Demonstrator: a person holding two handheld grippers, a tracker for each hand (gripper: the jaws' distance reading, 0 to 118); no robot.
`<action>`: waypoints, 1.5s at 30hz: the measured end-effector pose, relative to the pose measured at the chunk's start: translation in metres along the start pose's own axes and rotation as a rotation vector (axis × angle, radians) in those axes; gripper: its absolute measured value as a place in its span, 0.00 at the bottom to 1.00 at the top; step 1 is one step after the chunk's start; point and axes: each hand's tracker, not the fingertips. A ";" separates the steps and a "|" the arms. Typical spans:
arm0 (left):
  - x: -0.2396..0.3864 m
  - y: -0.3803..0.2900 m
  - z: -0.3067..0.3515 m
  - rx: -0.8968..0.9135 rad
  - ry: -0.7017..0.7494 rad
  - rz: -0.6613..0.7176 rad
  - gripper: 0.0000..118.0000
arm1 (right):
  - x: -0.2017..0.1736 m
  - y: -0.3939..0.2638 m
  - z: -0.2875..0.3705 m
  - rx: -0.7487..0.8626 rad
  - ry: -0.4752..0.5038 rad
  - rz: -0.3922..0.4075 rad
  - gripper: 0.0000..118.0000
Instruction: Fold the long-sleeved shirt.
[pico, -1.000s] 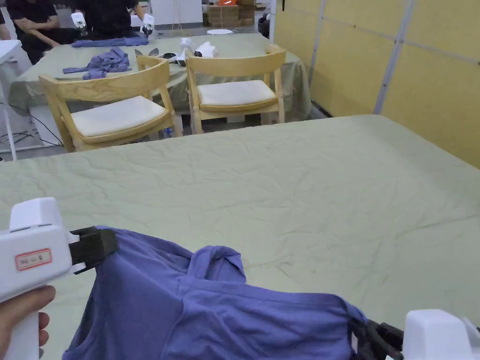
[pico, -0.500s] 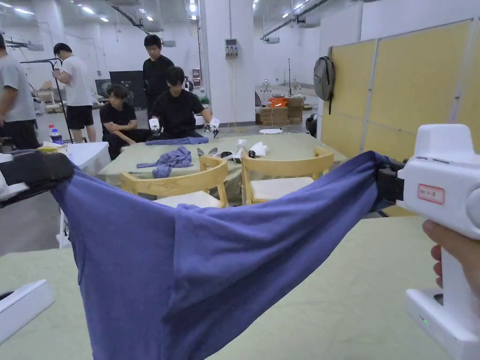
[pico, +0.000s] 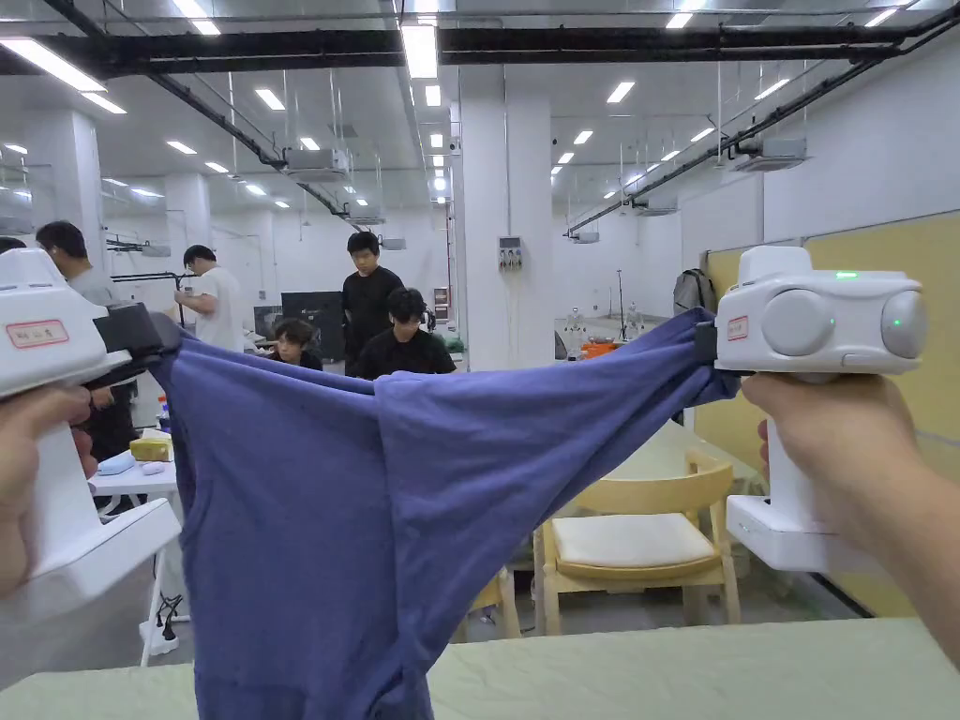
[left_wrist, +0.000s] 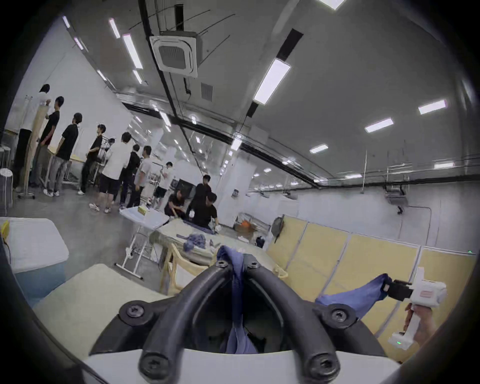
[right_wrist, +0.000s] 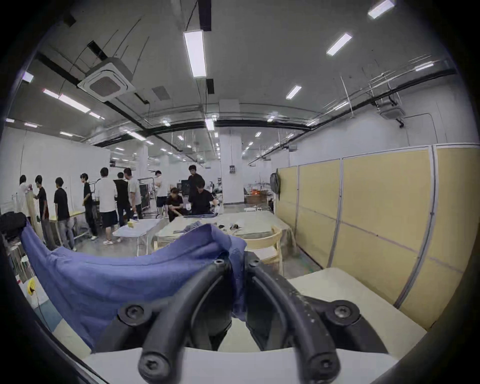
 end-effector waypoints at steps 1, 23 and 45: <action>-0.002 -0.004 -0.007 0.009 0.004 0.006 0.03 | -0.001 -0.002 -0.008 -0.002 -0.002 0.004 0.08; -0.090 -0.290 -0.080 -0.530 0.196 -0.046 0.03 | 0.006 -0.299 -0.124 -0.531 0.001 0.091 0.08; -0.115 -0.434 0.300 -1.035 0.091 -0.020 0.03 | 0.109 -0.533 0.227 -0.875 0.204 0.176 0.08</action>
